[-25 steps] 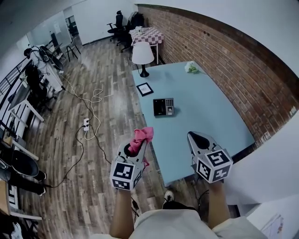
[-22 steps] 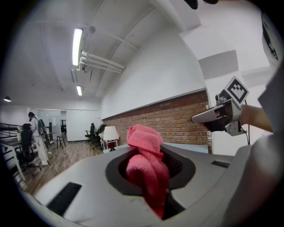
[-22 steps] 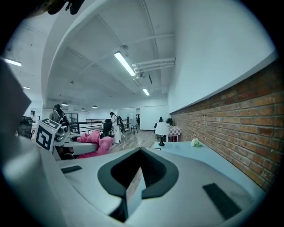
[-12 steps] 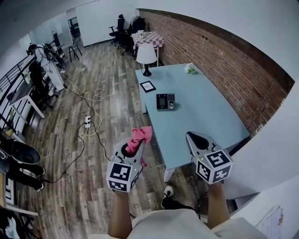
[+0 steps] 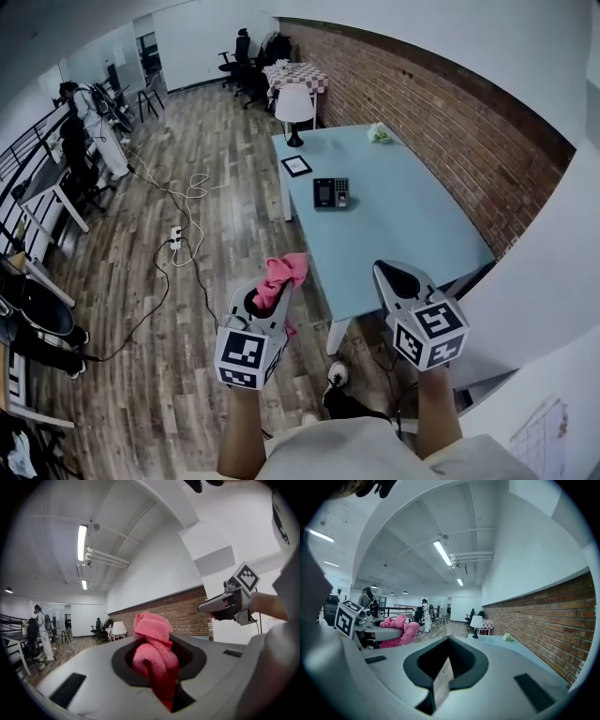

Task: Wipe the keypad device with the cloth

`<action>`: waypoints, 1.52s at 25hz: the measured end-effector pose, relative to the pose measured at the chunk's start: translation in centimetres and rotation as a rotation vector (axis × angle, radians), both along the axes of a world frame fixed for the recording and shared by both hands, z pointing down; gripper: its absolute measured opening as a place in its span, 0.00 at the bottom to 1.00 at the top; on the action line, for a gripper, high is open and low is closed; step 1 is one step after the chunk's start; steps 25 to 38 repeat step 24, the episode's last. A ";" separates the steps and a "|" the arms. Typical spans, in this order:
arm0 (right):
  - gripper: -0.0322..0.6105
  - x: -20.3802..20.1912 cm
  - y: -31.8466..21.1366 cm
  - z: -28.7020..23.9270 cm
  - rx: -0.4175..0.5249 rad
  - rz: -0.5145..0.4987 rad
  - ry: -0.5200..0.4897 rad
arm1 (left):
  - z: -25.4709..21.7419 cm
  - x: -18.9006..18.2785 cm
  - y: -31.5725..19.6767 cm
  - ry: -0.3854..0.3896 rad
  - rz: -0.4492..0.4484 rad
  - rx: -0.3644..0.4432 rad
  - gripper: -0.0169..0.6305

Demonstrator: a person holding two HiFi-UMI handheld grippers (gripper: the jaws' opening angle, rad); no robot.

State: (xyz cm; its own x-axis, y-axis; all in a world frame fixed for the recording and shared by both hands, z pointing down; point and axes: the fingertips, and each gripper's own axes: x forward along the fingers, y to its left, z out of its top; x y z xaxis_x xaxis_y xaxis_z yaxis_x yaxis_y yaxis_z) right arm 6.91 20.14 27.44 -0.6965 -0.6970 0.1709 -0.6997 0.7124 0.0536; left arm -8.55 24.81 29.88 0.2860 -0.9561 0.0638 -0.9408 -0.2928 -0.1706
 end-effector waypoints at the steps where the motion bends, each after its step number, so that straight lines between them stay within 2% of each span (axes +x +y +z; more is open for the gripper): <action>1: 0.07 0.1 0.5 -0.1 0.002 0.001 0.001 | -0.2 0.2 0.5 -0.002 0.003 0.004 0.18; 18: 0.07 0.3 5.5 0.3 0.004 -0.029 0.035 | -0.6 1.8 5.0 0.009 0.022 0.016 0.18; 38: 0.07 0.0 6.0 0.4 0.004 -0.040 0.046 | -0.3 1.9 5.4 0.008 0.024 0.005 0.18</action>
